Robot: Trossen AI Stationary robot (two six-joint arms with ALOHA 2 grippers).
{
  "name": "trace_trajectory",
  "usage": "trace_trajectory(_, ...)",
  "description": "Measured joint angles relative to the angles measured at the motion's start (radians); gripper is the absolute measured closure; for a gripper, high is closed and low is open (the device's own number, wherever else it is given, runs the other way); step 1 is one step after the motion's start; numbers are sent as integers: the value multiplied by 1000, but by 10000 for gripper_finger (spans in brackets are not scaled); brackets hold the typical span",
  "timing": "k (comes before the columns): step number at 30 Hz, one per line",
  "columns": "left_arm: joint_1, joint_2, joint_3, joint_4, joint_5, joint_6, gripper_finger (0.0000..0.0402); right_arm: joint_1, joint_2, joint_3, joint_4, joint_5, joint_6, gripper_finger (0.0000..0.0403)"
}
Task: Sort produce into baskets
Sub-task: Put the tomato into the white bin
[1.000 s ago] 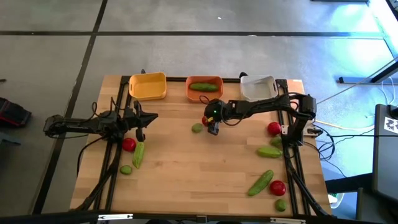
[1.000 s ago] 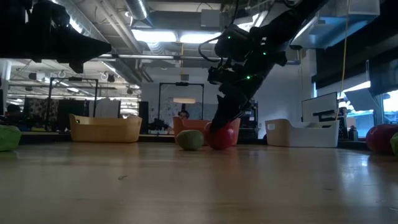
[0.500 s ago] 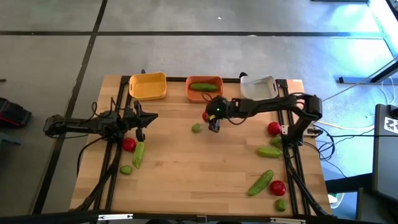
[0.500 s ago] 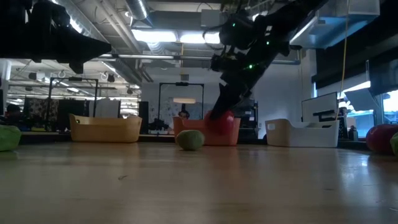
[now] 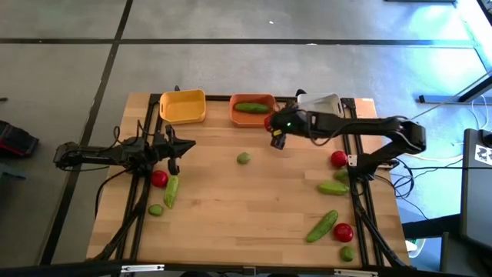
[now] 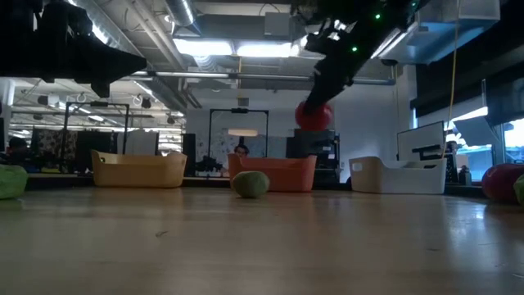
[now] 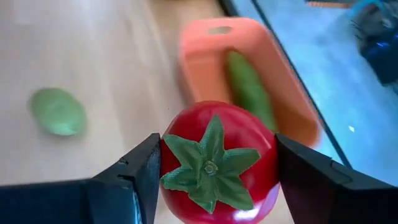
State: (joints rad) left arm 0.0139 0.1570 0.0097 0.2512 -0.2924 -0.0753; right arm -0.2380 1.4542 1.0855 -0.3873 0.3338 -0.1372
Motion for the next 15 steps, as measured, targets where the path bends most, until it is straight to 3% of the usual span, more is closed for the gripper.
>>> trace_trajectory(8, 0, 0, 0, 0, 0, 3, 384, -151, -96, 0, -126, 7, -25, 158)
trace_trajectory(15, 0, 0, 0, -1, 0, 3, 384, -336, -103, 0, -179, -23, -52, 157)
